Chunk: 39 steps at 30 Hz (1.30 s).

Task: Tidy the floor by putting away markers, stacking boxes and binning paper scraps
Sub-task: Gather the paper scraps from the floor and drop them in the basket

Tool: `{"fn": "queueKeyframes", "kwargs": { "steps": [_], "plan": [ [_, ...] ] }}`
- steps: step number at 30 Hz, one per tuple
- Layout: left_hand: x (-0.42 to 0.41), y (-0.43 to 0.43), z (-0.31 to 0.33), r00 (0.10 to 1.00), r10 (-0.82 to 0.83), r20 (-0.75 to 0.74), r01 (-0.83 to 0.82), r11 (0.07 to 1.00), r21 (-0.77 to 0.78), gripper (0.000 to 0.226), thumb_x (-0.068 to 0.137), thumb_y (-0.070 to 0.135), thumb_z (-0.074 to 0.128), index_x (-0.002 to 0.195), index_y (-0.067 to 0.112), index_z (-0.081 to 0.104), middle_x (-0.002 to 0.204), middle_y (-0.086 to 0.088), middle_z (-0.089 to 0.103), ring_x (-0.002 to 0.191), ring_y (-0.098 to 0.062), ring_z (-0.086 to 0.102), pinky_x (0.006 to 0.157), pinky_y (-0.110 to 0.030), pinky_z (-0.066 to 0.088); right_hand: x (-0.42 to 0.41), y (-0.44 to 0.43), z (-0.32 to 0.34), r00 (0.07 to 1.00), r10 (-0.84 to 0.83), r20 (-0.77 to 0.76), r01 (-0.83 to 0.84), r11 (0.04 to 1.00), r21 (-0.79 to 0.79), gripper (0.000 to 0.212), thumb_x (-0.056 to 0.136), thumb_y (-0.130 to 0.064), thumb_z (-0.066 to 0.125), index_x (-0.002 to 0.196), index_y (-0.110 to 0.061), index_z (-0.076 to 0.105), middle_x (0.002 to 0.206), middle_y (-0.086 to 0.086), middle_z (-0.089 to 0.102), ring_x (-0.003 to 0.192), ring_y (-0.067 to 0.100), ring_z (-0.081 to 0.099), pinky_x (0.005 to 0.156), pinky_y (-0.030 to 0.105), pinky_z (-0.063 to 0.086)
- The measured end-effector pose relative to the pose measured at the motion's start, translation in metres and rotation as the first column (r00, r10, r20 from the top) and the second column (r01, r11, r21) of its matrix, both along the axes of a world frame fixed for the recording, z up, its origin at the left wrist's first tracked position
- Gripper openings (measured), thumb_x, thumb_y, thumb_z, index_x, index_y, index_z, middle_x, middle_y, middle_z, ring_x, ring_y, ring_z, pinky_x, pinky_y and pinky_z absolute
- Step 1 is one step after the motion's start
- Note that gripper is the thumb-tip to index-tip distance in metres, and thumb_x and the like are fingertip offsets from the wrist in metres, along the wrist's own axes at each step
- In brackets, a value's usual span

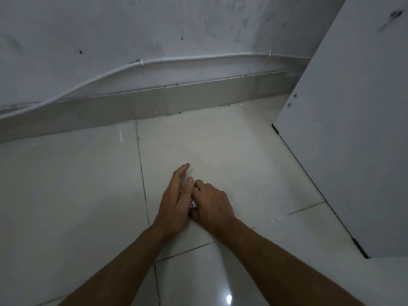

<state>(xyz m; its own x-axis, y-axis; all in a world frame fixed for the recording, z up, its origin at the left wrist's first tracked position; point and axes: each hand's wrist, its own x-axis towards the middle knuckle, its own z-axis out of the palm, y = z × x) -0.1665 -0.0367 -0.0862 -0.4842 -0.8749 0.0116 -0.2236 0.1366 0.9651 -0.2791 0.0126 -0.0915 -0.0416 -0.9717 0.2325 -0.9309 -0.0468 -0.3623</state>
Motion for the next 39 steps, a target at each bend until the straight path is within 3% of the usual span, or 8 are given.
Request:
{"fn": "queueKeyframes", "kwargs": {
  "steps": [3, 6, 10, 12, 16, 20, 26, 39],
  "plan": [
    [0.001, 0.003, 0.005, 0.993, 0.109, -0.047, -0.105, 0.992, 0.077, 0.042, 0.099, 0.043, 0.033, 0.136, 0.027, 0.046, 0.134, 0.017, 0.052, 0.125, 0.006, 0.046, 0.106, -0.019, 0.034, -0.001, -0.002, 0.006, 0.998, 0.009, 0.055, -0.008, 1.0, -0.01, 0.023, 0.084, -0.024, 0.072, 0.09, -0.003, 0.065, 0.079, 0.016, 0.064, 0.061, 0.036, 0.062, 0.052, 0.038, 0.05],
    [0.006, 0.004, 0.01, 0.986, 0.165, -0.035, -0.161, 0.983, 0.085, 0.034, 0.106, 0.026, 0.032, 0.136, 0.017, 0.048, 0.135, 0.003, 0.054, 0.127, -0.013, 0.049, 0.111, -0.03, 0.035, -0.008, -0.003, 0.011, 0.98, -0.042, 0.197, 0.039, 0.999, 0.018, 0.022, 0.087, -0.021, 0.071, 0.091, -0.001, 0.064, 0.088, 0.018, 0.067, 0.076, 0.038, 0.065, 0.066, 0.042, 0.052],
    [0.016, 0.006, 0.013, 0.986, 0.166, -0.002, -0.166, 0.985, 0.046, 0.036, 0.107, 0.021, 0.028, 0.133, 0.013, 0.052, 0.131, -0.002, 0.058, 0.125, -0.018, 0.052, 0.111, -0.033, 0.037, -0.02, -0.002, 0.022, 0.945, -0.126, 0.3, 0.135, 0.991, -0.008, 0.019, 0.087, -0.016, 0.071, 0.095, 0.001, 0.067, 0.095, 0.017, 0.071, 0.087, 0.032, 0.068, 0.077, 0.039, 0.053],
    [0.02, 0.006, 0.014, 0.986, 0.165, 0.007, -0.165, 0.985, 0.045, 0.036, 0.107, 0.022, 0.028, 0.129, 0.016, 0.056, 0.128, 0.0, 0.06, 0.122, -0.017, 0.054, 0.11, -0.034, 0.038, -0.024, -0.001, 0.031, 0.912, -0.168, 0.375, 0.196, 0.98, -0.039, 0.016, 0.087, -0.015, 0.071, 0.094, -0.002, 0.066, 0.095, 0.009, 0.074, 0.086, 0.023, 0.07, 0.076, 0.036, 0.055],
    [0.023, 0.008, 0.02, 0.979, 0.202, -0.004, -0.201, 0.978, 0.05, 0.036, 0.107, 0.027, 0.028, 0.119, 0.021, 0.062, 0.119, 0.005, 0.064, 0.116, -0.012, 0.057, 0.101, -0.026, 0.04, -0.025, 0.001, 0.049, 0.801, -0.252, 0.543, 0.328, 0.944, -0.045, 0.014, 0.088, -0.016, 0.068, 0.08, -0.021, 0.057, 0.071, -0.026, 0.058, 0.064, -0.011, 0.057, 0.06, 0.006, 0.041],
    [0.031, 0.011, 0.031, 0.979, 0.203, 0.016, -0.203, 0.978, 0.053, 0.036, 0.106, 0.031, 0.029, 0.113, 0.025, 0.064, 0.115, 0.01, 0.065, 0.112, -0.008, 0.058, 0.094, -0.021, 0.039, -0.02, -0.002, 0.066, 0.729, -0.323, 0.603, 0.402, 0.916, 0.004, 0.023, 0.09, -0.023, 0.063, 0.079, -0.005, 0.054, 0.063, -0.002, 0.055, 0.051, 0.004, 0.043, 0.05, 0.019, 0.037],
    [0.061, 0.001, 0.062, 0.964, 0.258, 0.06, -0.253, 0.965, -0.074, 0.021, 0.1, 0.033, 0.045, 0.106, 0.029, 0.066, 0.103, 0.018, 0.068, 0.096, 0.009, 0.059, 0.075, -0.005, 0.04, 0.018, -0.016, 0.096, 0.738, -0.218, 0.638, 0.306, 0.952, -0.029, 0.022, 0.089, -0.021, 0.062, 0.08, -0.002, 0.055, 0.067, 0.003, 0.057, 0.055, 0.007, 0.043, 0.051, 0.021, 0.037],
    [0.194, -0.014, 0.13, 0.848, 0.529, 0.023, -0.509, 0.826, -0.241, 0.016, 0.099, 0.026, 0.051, 0.101, 0.025, 0.068, 0.098, 0.015, 0.069, 0.092, 0.01, 0.058, 0.069, 0.002, 0.04, 0.147, -0.066, 0.159, 0.746, 0.087, 0.66, 0.017, 0.989, -0.148, 0.01, 0.088, -0.025, 0.064, 0.083, -0.016, 0.063, 0.067, -0.012, 0.061, 0.055, 0.002, 0.051, 0.049, 0.01, 0.037]
  ]
}}
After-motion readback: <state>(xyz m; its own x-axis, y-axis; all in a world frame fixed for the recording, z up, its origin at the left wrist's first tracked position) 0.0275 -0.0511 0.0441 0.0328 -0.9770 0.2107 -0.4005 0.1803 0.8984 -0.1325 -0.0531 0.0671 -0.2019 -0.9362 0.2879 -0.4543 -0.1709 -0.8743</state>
